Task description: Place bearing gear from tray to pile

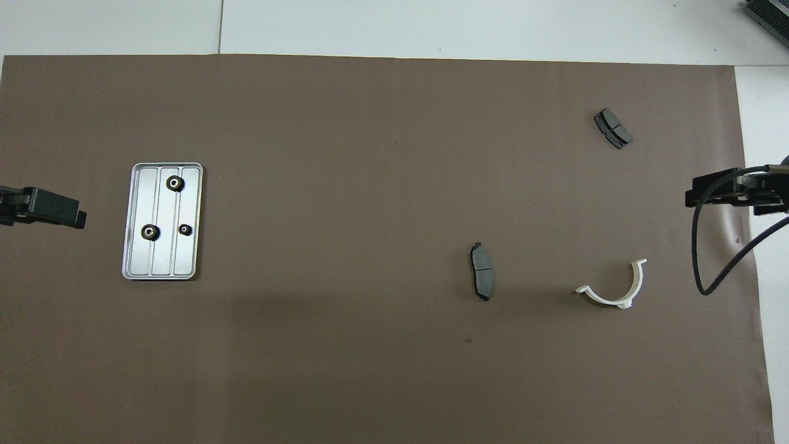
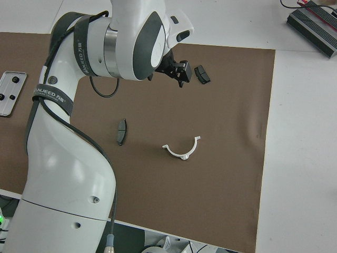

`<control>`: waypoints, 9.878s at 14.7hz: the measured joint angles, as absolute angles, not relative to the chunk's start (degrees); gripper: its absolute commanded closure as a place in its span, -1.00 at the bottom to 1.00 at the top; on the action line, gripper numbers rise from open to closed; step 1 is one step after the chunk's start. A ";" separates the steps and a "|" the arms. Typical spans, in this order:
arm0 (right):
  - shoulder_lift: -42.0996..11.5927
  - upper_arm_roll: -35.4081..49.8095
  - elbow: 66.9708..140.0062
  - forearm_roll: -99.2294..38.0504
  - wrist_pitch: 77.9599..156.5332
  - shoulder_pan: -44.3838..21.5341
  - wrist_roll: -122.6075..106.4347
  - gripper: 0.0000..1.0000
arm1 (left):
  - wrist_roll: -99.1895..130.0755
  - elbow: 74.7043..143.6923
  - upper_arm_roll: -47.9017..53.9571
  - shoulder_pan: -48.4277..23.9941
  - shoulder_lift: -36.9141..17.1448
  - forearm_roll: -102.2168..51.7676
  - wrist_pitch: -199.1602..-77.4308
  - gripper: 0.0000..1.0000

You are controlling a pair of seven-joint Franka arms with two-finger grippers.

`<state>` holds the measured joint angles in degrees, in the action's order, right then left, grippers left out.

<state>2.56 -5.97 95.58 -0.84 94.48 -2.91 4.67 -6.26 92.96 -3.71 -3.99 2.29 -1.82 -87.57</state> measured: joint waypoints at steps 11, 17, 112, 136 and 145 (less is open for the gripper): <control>2.55 -5.97 95.58 -0.84 94.48 -2.91 4.67 -1.00 | -6.26 98.16 -2.90 -4.12 3.28 -1.82 -93.40 -1.00; 2.56 -5.97 95.58 -0.84 94.48 -2.91 4.67 -1.00 | -6.26 110.79 -2.79 -4.13 4.47 -1.82 -107.97 -1.00; 2.56 -5.97 95.58 -0.84 94.48 -2.91 4.67 -1.00 | 39.23 100.16 -3.84 -38.18 -25.02 0.95 -135.24 -1.00; -26.34 -5.12 95.82 -0.29 129.49 -38.96 31.16 -1.00 | -5.46 119.75 -3.98 -0.29 -10.56 -1.19 -131.79 -0.96; -32.49 -5.43 94.64 1.69 132.17 -40.25 32.18 -0.28 | -5.59 125.22 -3.53 -0.26 -9.81 -1.24 -137.45 -0.36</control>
